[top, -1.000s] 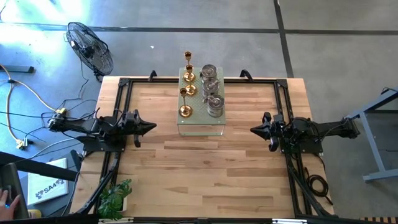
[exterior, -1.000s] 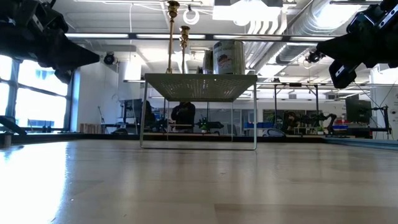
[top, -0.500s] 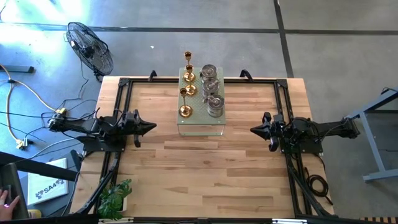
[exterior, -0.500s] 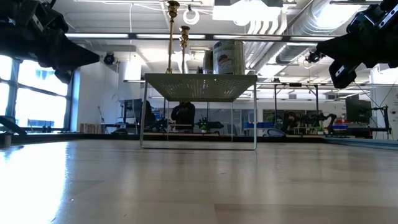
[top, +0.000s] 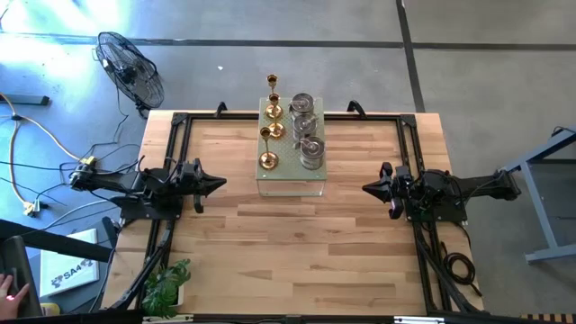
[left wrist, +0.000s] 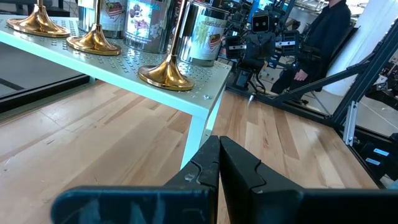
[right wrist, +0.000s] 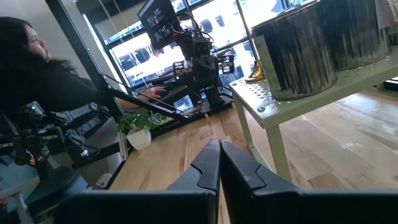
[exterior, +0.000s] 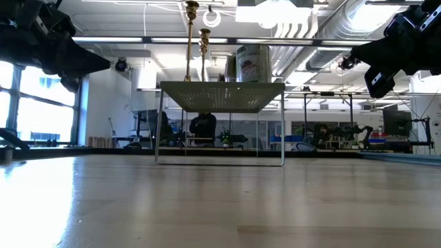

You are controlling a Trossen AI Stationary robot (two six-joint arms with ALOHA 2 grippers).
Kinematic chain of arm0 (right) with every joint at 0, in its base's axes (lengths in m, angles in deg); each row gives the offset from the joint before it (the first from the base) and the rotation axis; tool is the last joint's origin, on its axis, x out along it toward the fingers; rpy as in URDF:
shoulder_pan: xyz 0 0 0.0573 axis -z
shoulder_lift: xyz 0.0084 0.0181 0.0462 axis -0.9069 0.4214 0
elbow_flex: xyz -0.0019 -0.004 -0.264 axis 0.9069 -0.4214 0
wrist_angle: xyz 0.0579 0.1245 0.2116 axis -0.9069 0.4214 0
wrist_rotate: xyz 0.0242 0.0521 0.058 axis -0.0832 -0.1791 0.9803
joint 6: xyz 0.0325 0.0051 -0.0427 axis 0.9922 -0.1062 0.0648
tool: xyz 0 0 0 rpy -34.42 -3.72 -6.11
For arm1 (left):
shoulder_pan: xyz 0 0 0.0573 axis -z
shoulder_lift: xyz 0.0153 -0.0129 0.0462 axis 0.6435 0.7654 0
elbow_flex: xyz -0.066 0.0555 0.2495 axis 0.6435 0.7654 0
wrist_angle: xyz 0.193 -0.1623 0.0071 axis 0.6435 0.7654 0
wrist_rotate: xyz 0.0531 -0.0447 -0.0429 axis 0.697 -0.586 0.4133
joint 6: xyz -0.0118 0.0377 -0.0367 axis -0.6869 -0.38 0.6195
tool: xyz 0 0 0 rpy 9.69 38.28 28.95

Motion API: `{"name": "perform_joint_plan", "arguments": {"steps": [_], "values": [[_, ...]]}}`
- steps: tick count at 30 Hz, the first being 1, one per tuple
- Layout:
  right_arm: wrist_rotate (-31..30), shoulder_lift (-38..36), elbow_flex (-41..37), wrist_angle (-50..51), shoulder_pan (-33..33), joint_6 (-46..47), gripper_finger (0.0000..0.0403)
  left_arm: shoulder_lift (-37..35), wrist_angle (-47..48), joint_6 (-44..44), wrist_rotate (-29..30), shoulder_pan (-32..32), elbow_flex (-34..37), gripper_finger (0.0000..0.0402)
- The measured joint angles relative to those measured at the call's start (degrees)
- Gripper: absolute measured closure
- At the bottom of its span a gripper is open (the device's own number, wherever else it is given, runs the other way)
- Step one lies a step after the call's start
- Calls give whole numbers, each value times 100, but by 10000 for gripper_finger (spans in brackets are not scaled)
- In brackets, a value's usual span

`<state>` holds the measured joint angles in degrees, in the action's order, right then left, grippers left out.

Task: Pick & Place candle stick holders
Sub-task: Return to Home Position

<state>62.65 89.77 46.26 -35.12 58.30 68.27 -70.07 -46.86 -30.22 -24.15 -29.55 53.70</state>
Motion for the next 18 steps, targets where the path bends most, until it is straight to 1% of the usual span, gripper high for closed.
{"name": "perform_joint_plan", "arguments": {"steps": [7, 18], "values": [[0, 0, -1, 2, 1, 1, 402, 0, 0, 0, 0, 0, 0, 396], [0, 0, 1, 2, 1, 1, 396, 0, 0, 1, 0, 0, 0, 396]]}}
